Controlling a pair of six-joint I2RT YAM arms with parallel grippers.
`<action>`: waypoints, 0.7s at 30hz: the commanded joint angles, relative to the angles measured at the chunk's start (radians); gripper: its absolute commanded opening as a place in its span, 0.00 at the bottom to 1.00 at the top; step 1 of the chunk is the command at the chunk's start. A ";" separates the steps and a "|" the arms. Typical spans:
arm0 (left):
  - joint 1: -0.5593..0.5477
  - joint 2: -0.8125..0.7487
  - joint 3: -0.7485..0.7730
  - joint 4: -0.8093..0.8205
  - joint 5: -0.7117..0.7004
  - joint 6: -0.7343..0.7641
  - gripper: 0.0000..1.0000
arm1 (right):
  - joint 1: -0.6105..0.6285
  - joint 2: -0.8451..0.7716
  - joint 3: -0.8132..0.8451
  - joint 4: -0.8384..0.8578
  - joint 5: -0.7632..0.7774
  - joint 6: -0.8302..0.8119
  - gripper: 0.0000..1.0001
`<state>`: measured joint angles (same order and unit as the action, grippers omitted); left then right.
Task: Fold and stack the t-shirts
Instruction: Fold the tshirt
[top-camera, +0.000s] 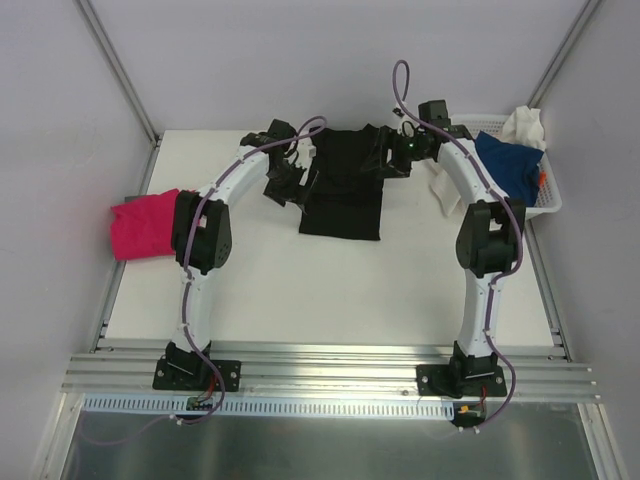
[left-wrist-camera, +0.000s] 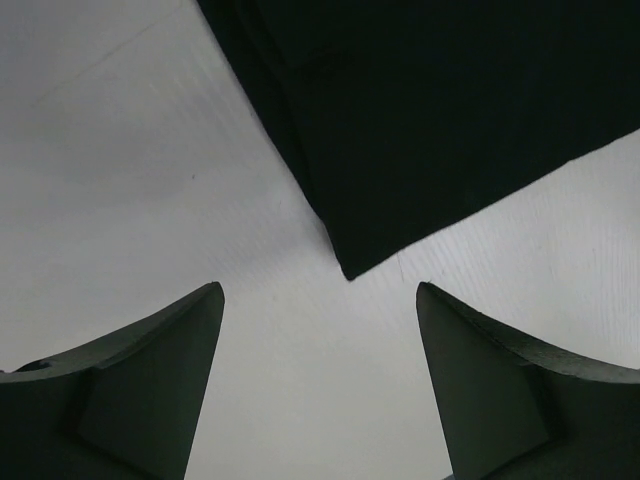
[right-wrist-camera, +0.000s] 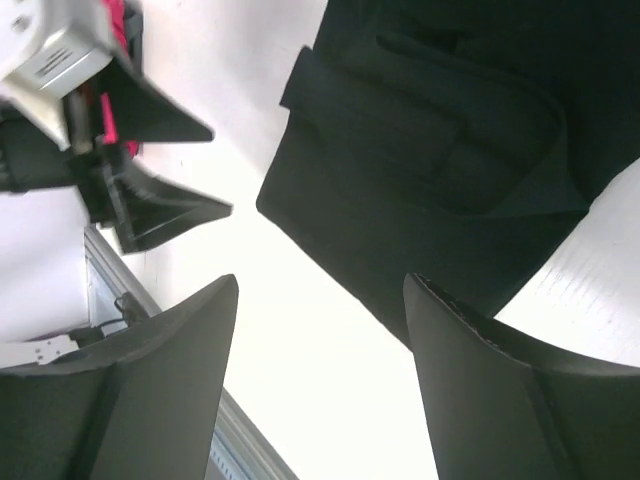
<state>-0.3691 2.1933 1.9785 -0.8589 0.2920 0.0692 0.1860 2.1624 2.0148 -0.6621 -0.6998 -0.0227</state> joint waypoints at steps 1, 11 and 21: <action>-0.002 0.055 0.091 -0.015 0.084 -0.026 0.78 | 0.006 0.002 0.002 -0.077 -0.050 -0.028 0.71; -0.063 0.115 0.126 -0.005 0.085 -0.031 0.78 | 0.035 0.046 -0.079 -0.093 -0.064 -0.023 0.71; -0.070 0.152 0.105 -0.006 0.102 -0.028 0.78 | 0.055 0.168 -0.022 -0.035 -0.034 -0.002 0.71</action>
<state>-0.4389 2.3383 2.0731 -0.8520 0.3691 0.0441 0.2375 2.3032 1.9308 -0.7300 -0.7269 -0.0330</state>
